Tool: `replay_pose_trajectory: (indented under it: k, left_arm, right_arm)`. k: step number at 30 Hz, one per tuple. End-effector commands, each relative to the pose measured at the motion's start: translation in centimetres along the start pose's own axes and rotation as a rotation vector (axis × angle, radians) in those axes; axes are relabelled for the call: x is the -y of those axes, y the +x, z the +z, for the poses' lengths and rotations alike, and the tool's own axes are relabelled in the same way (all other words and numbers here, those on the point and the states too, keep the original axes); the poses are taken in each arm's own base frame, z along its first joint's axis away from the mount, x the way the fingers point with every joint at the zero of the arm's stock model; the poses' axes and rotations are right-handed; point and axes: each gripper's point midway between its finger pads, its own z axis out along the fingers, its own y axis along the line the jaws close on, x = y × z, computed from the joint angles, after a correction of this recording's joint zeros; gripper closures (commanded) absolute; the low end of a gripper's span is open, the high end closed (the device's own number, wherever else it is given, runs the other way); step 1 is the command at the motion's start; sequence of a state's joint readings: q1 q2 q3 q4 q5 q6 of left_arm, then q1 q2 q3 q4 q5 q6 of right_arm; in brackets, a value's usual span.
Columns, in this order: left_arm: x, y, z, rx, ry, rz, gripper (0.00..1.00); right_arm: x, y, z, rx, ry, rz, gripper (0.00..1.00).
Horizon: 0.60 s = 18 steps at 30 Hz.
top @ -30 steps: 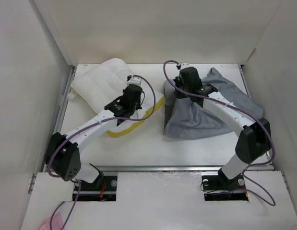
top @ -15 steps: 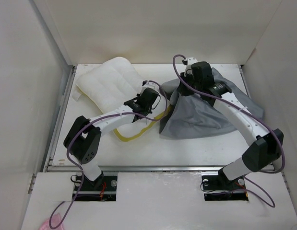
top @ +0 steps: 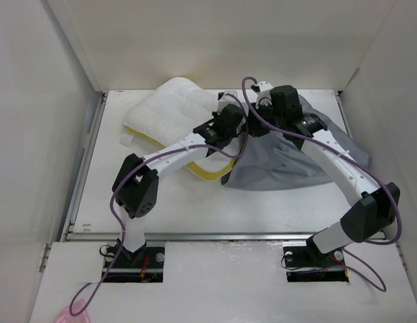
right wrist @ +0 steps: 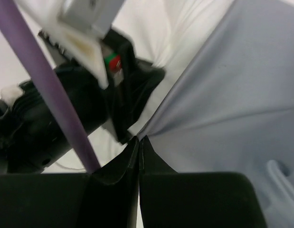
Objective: Put the pillow into the pillowcase
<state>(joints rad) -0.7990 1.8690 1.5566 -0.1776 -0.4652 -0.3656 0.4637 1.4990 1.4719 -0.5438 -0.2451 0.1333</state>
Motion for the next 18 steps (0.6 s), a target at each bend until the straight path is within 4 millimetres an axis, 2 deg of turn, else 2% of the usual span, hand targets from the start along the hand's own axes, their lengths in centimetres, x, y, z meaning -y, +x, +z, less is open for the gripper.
replay_pose_trajectory:
  k: [1,2,3,5,6,7,9,10,11,12,13,15,16,17,18]
  left_arm:
    - [1.2,-6.4,0.0,0.171,-0.011,-0.227,1.00]
    - [1.5,-5.8,0.8,0.160,-0.017,-0.232,1.00]
    - [1.9,-6.3,1.1,0.177,-0.007,-0.244,1.00]
    - [2.7,-5.4,1.7,0.151,0.028,-0.219,1.00]
    - [2.7,-4.0,2.1,0.111,0.031,-0.198,0.87]
    - [2.4,-3.6,2.3,0.088,0.036,-0.172,0.56]
    - [1.5,-2.5,1.3,0.046,0.029,-0.120,0.37]
    - [0.1,-0.2,1.1,0.002,-0.007,-0.076,0.23]
    - [-0.9,0.3,0.5,-0.006,-0.030,-0.066,0.00]
    - [-1.8,-0.4,-1.1,0.012,-0.036,-0.073,0.00]
    - [-3.2,1.4,-1.8,-0.025,-0.074,-0.067,0.00]
    - [-4.9,1.7,-3.0,-0.033,-0.091,-0.079,0.00]
    - [-5.8,0.9,-4.4,-0.015,-0.090,-0.104,0.00]
    - [-6.8,2.8,-4.8,-0.055,-0.110,-0.078,0.00]
    - [-7.5,3.4,-5.3,-0.065,-0.131,-0.077,0.00]
  right_arm:
    - [-2.1,-0.5,-0.6,0.027,-0.115,-0.032,0.96]
    - [-2.0,-0.1,-0.5,0.019,-0.114,-0.029,0.96]
    - [-2.1,-0.4,-0.4,0.029,-0.115,-0.032,0.95]
    - [-1.5,0.1,0.4,0.010,-0.091,-0.015,0.93]
    - [-0.5,-0.1,0.4,0.017,-0.049,0.000,0.88]
    - [0.0,0.5,0.9,-0.003,-0.027,0.006,0.84]
    - [1.4,1.2,1.2,-0.022,0.028,0.055,0.75]
    - [2.8,1.0,1.0,-0.011,0.079,0.077,0.60]
    - [3.7,1.7,1.3,-0.033,0.104,0.102,0.56]
    - [4.0,1.7,1.3,-0.030,0.112,0.116,0.55]
    - [4.3,2.5,1.7,-0.052,0.116,0.122,0.48]
    - [5.1,2.8,1.6,-0.055,0.138,0.132,0.42]
    - [5.1,2.8,1.6,-0.055,0.138,0.132,0.29]
    - [5.2,2.9,1.3,-0.052,0.147,0.131,0.24]
    - [5.4,3.6,1.4,-0.073,0.150,0.127,0.20]
